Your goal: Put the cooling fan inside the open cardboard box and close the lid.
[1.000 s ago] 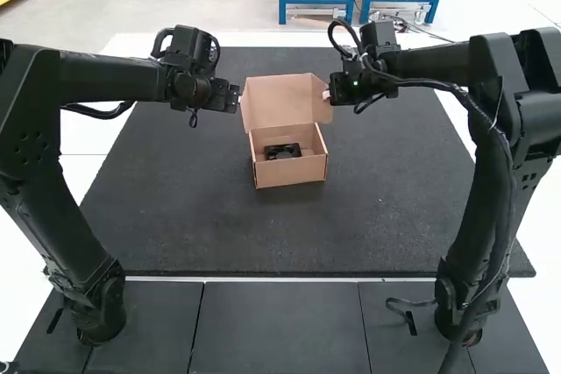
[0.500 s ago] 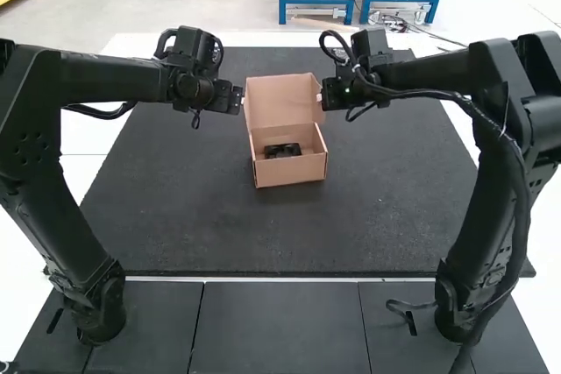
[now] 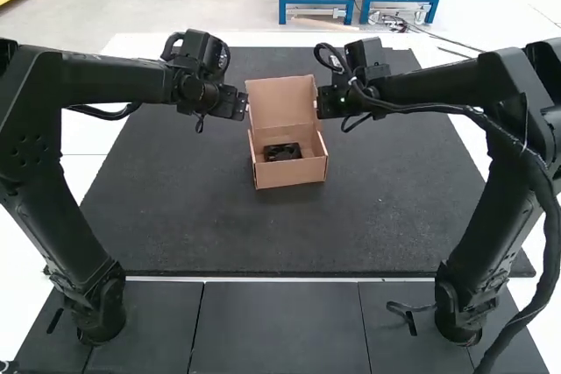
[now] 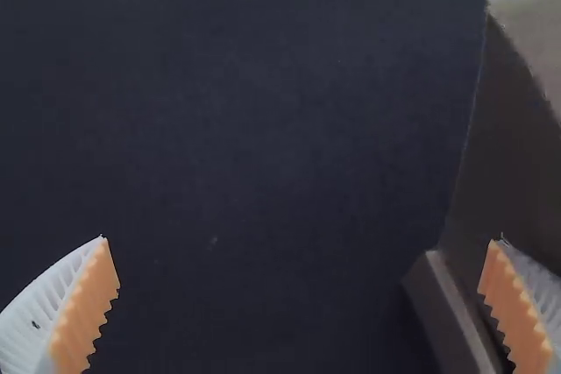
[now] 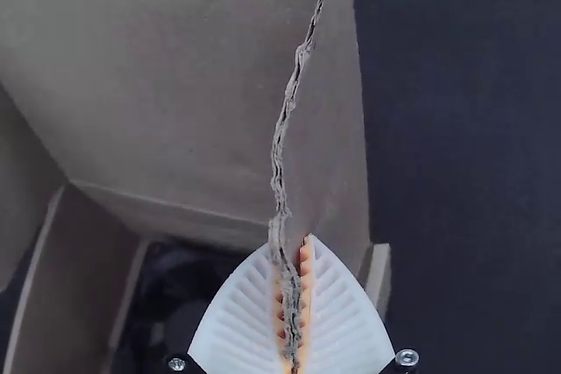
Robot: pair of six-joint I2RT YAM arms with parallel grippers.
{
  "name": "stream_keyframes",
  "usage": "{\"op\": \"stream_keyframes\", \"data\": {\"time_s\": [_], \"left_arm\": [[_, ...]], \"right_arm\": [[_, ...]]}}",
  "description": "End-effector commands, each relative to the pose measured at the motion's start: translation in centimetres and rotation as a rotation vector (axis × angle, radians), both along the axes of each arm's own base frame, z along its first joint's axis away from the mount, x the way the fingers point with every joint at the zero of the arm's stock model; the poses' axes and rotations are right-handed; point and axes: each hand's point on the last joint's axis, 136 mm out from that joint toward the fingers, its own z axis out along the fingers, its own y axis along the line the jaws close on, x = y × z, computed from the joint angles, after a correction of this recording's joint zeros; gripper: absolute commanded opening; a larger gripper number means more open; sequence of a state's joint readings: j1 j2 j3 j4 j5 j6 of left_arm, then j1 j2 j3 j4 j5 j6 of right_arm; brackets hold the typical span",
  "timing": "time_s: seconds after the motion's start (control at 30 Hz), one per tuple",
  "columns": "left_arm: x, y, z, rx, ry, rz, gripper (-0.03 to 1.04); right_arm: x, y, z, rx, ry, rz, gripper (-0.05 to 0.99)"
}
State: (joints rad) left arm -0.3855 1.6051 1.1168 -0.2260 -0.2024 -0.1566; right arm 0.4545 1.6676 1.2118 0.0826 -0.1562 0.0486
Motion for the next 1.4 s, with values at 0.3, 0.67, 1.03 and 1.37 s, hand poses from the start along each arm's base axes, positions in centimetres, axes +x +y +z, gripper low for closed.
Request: {"op": "stream_keyframes", "data": {"time_s": [0.3, 0.67, 1.03, 1.37], "left_arm": [[-2.1, -1.0, 1.3, -0.024, -0.019, -0.038, 0.97], [-3.3, -1.6, 0.8, -0.013, -0.001, -0.064, 0.97], [-4.1, -2.0, 0.6, -0.016, 0.005, -0.082, 0.97], [-5.0, -1.6, -0.2, -0.015, 0.014, -0.083, 0.97]], "right_arm": [[-3.0, 0.6, -0.3, 0.041, 0.032, 0.029, 0.01], [-3.6, 0.6, -1.0, 0.069, 0.068, 0.018, 0.01], [-4.7, 0.6, -2.2, 0.081, 0.096, 0.029, 0.01], [-5.6, 0.8, -2.5, 0.094, 0.046, 0.033, 0.01]]}}
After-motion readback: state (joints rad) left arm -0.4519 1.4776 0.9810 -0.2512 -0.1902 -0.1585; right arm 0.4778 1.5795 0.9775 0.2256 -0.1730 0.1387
